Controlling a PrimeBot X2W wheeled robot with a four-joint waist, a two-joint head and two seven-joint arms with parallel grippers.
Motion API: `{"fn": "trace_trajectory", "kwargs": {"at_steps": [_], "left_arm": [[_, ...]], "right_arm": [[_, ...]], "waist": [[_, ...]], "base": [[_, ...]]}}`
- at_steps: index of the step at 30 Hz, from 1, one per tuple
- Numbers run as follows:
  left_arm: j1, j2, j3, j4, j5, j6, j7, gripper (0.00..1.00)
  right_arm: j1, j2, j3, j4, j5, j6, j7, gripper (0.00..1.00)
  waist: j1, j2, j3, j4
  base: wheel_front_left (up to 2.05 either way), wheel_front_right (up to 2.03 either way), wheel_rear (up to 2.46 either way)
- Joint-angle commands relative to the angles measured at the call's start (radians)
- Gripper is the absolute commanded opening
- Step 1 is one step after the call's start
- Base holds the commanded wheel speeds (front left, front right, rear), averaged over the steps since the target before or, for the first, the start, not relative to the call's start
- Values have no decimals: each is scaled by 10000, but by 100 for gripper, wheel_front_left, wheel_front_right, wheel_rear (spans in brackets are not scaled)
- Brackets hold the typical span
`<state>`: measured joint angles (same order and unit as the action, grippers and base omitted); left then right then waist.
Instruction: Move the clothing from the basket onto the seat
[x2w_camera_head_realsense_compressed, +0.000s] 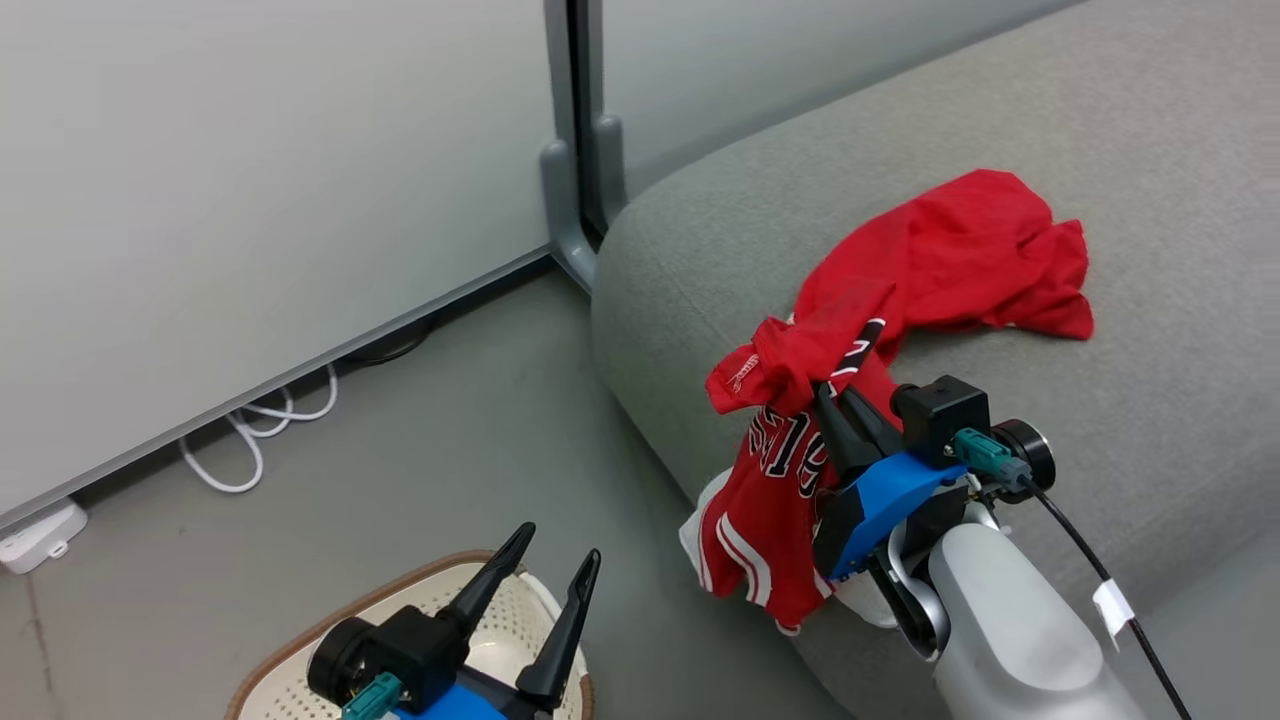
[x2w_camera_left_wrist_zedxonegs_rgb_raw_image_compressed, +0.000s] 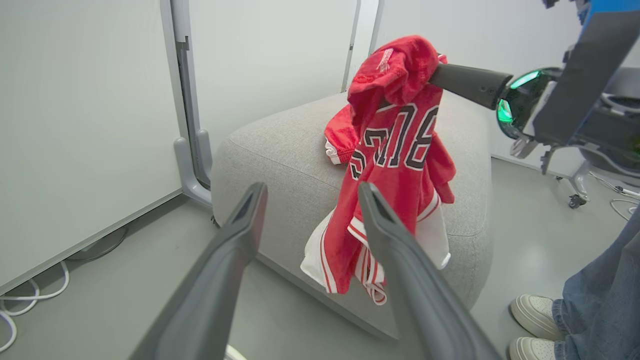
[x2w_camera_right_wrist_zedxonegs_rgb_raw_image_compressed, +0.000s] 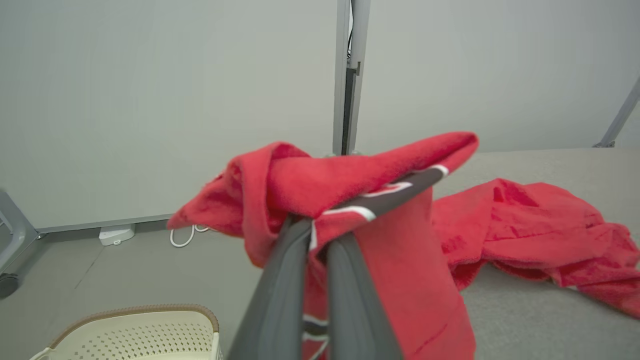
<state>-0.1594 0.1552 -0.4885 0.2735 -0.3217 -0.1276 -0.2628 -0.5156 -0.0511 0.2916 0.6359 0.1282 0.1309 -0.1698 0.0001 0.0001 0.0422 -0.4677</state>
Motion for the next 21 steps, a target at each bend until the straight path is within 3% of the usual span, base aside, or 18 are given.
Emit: {"fn": "trace_trajectory", "kwargs": {"at_steps": [1, 8, 15, 18, 21], "left_arm": [[-110, 122, 15, 22, 9, -39, -29, 100], [-327, 229, -96, -3, -74, -40, -29, 100], [-218, 239, 44, 26, -109, -40, -29, 100], [-409, 201, 45, -63, -2, -40, -29, 100], [-772, 235, 83, -171, 103, -41, -29, 100]], "right_arm": [[78, 14, -43, -39, 6, -3, -93, 0], [377, 20, -648, -153, -179, -3, -213, 0], [416, 18, -610, -228, -70, -3, -137, 0], [4, 17, -735, -265, -277, -3, 5, 0], [-834, -212, -1580, -430, -692, -4, 243, 0]], "waist": [[-1, -1, 181, -579], [-1, -1, 423, -758], [-1, -1, 497, -722], [-1, -1, 869, -466], [-1, -1, 1521, -106]], "base": [[0, 0, 0], [0, 0, 0], [0, 0, 0], [0, 0, 0], [0, 0, 0]]}}
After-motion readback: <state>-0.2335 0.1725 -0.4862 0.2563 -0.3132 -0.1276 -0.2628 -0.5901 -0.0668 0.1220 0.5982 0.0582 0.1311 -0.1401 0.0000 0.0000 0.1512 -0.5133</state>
